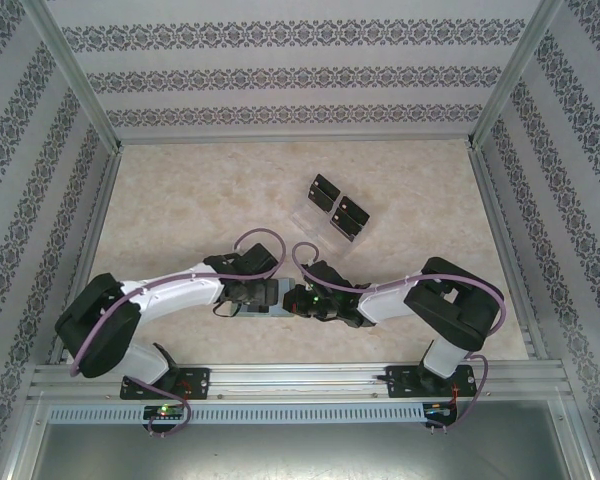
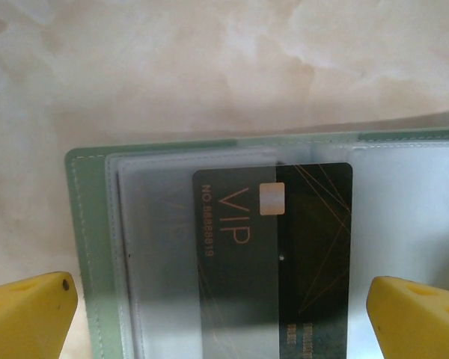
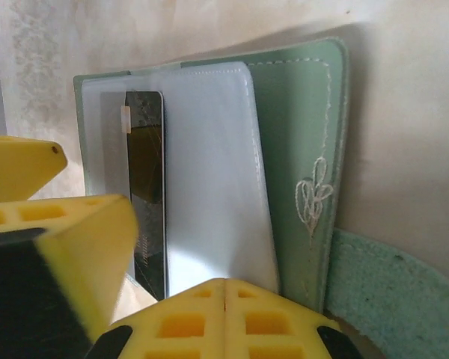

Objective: Put the credit cards into the card holder
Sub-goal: Insert the credit card into the card slot.

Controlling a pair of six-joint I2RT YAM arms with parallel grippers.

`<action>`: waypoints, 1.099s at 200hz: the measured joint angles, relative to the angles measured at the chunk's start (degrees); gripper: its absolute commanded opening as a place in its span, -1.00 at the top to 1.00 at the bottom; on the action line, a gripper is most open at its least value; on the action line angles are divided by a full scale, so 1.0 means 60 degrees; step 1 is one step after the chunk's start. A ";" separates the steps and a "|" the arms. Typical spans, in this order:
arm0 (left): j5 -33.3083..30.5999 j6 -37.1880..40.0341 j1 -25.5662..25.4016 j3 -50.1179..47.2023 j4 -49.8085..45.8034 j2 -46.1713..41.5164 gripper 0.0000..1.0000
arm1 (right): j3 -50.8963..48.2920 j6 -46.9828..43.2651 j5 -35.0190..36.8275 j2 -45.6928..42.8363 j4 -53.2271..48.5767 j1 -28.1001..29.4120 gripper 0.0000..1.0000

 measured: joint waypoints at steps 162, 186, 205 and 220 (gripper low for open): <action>-0.0736 -0.0175 -0.0007 -0.0280 -0.0474 -0.0087 -1.00 | -0.0106 0.0321 0.0044 0.0087 0.0328 0.0000 1.00; -0.0765 -0.0222 0.0087 -0.0448 -0.0492 -0.0193 -1.00 | -0.0106 0.0324 0.0044 0.0098 0.0342 0.0000 1.00; -0.0765 -0.0229 0.0146 -0.0532 -0.0484 -0.0295 -1.00 | -0.0106 0.0328 0.0044 0.0098 0.0346 0.0000 1.00; -0.0765 -0.0229 0.0211 -0.0539 -0.0495 -0.0321 -1.00 | -0.0106 0.0357 0.0044 0.0098 0.0346 0.0000 1.00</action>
